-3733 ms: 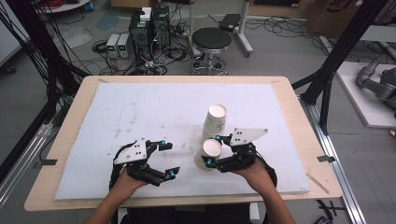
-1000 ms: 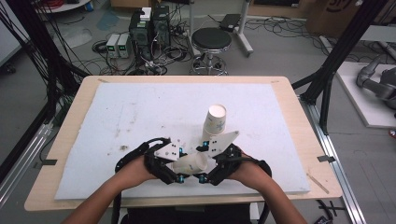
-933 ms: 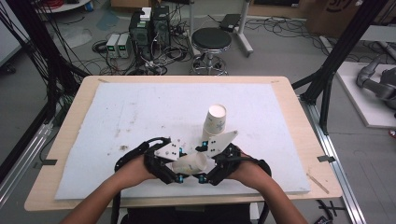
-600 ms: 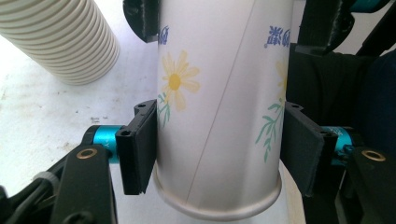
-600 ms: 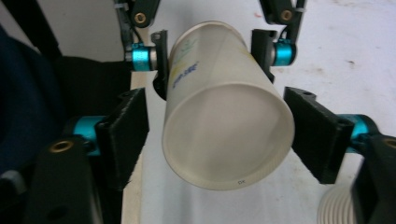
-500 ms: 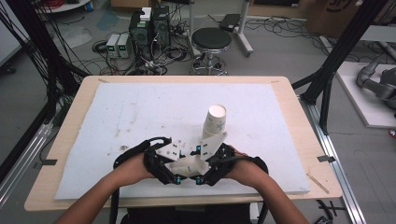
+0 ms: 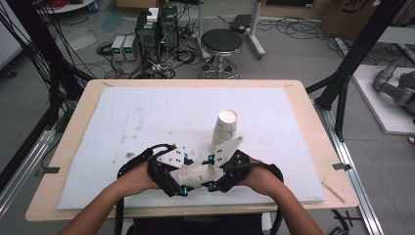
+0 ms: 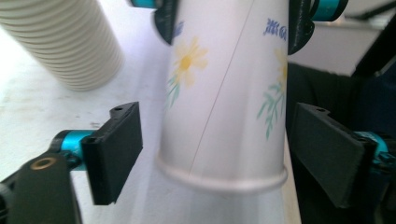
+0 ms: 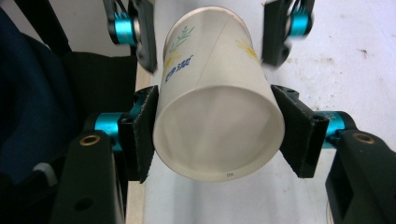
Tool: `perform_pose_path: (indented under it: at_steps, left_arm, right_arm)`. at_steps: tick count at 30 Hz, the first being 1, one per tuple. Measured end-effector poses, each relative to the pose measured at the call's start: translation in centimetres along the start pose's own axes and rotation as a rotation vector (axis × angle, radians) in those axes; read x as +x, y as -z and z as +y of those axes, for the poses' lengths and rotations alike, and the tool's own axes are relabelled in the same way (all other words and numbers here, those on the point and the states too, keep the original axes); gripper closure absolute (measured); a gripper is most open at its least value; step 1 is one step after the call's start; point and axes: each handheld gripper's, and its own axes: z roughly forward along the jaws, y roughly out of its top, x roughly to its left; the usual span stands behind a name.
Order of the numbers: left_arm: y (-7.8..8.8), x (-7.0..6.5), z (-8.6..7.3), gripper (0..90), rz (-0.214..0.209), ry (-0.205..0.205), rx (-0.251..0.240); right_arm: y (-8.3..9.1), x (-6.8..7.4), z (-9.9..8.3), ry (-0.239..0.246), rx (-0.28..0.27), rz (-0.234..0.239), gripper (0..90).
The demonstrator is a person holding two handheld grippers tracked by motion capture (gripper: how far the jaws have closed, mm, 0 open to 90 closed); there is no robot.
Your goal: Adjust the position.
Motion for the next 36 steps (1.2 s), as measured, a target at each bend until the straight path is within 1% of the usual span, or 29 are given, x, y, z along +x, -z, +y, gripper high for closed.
perform_pose_path:
  at_steps: [1,2,3,4,5,8,9,10,12,13,14,15,16,17,18,19,20,21,22,23,25,27,28,34,35,36]
  left_arm:
    - [0.0,0.0,0.0,17.1,0.0,0.0,0.0]
    - [0.7,0.0,-0.6,17.1,0.016,0.028,-0.062]
    - [1.1,0.1,-0.9,17.1,0.024,0.041,-0.091]
    - [1.1,0.1,-0.9,17.1,0.024,0.041,-0.091]
    - [1.7,0.1,-1.4,17.1,0.038,0.064,-0.133]
    - [2.8,0.1,-2.4,17.1,0.062,0.108,-0.206]
    - [3.0,0.1,-2.7,17.1,0.068,0.122,-0.223]
    - [3.3,0.1,-3.0,17.0,0.073,0.142,-0.255]
    - [3.6,0.0,-3.6,17.2,0.079,0.165,-0.304]
    - [3.6,0.0,-3.8,17.1,0.079,0.174,-0.32]
    - [3.6,0.0,-3.8,17.2,0.079,0.174,-0.32]
    - [3.7,-0.1,-4.1,17.2,0.088,0.184,-0.336]
    - [3.7,-0.1,-4.5,17.2,0.102,0.203,-0.385]
    - [3.6,-0.2,-4.7,17.2,0.108,0.21,-0.405]
    - [3.6,-0.2,-4.7,17.2,0.108,0.21,-0.405]
    - [3.4,-0.2,-4.9,17.1,0.115,0.215,-0.434]
    - [3.4,-0.2,-4.9,17.1,0.115,0.215,-0.434]
    - [3.2,-0.3,-5.0,17.1,0.121,0.211,-0.454]
    - [3.2,-0.3,-5.0,17.1,0.121,0.211,-0.454]
    - [2.9,-0.3,-5.1,17.1,0.121,0.21,-0.472]
    - [2.5,-0.3,-5.1,17.1,0.12,0.211,-0.487]
    - [2.3,-0.3,-5.1,17.1,0.118,0.211,-0.495]
    - [2.1,-0.2,-5.1,17.1,0.114,0.21,-0.495]
    - [1.5,-0.4,-5.0,17.1,0.089,0.206,-0.497]
    - [1.2,-0.5,-5.0,17.1,0.076,0.201,-0.495]
    - [1.0,-0.6,-4.9,17.1,0.073,0.199,-0.489]
  right_arm:
    - [0.2,0.0,-0.3,-0.014,-0.009,-0.001,37.4]
    - [0.3,-0.1,-0.5,-0.022,-0.02,-0.002,37.5]
    - [0.5,-0.1,-0.7,-0.036,-0.027,-0.003,37.5]
    - [0.5,-0.1,-0.7,-0.036,-0.027,-0.003,37.5]
    - [0.8,-0.1,-1.2,-0.052,-0.044,-0.014,37.6]
    - [1.4,-0.2,-1.9,-0.082,-0.081,-0.029,37.7]
    - [1.5,-0.2,-2.1,-0.093,-0.09,-0.035,37.7]
    - [1.6,-0.2,-2.3,-0.096,-0.097,-0.04,37.7]
    - [1.8,-0.1,-2.7,-0.112,-0.119,-0.052,37.7]
    - [1.8,0.0,-2.9,-0.119,-0.126,-0.054,37.7]
    - [1.8,0.0,-2.9,-0.119,-0.126,-0.054,37.7]
    - [1.9,0.0,-3.2,-0.124,-0.145,-0.065,37.7]
    - [1.9,0.1,-3.3,-0.127,-0.153,-0.067,37.7]
    - [1.9,0.2,-3.6,-0.13,-0.164,-0.074,37.7]
    - [1.8,0.3,-3.7,-0.136,-0.175,-0.072,37.7]
    - [1.8,0.3,-3.9,-0.14,-0.186,-0.078,37.7]
    - [1.8,0.3,-3.9,-0.14,-0.186,-0.078,37.7]
    - [1.7,0.5,-4.2,-0.148,-0.204,-0.081,37.7]
    - [1.7,0.5,-4.2,-0.148,-0.204,-0.081,37.7]
    - [1.7,0.6,-4.6,-0.155,-0.221,-0.091,37.7]
    - [1.5,0.6,-5.0,-0.155,-0.242,-0.09,37.7]
    - [1.4,0.7,-5.4,-0.164,-0.259,-0.092,37.7]
    - [1.4,0.8,-5.5,-0.168,-0.269,-0.093,37.7]
    - [1.3,0.9,-5.9,-0.171,-0.285,-0.088,37.7]
    - [1.3,0.9,-6.0,-0.171,-0.288,-0.086,37.6]
    - [1.3,1.0,-6.0,-0.175,-0.288,-0.084,37.7]
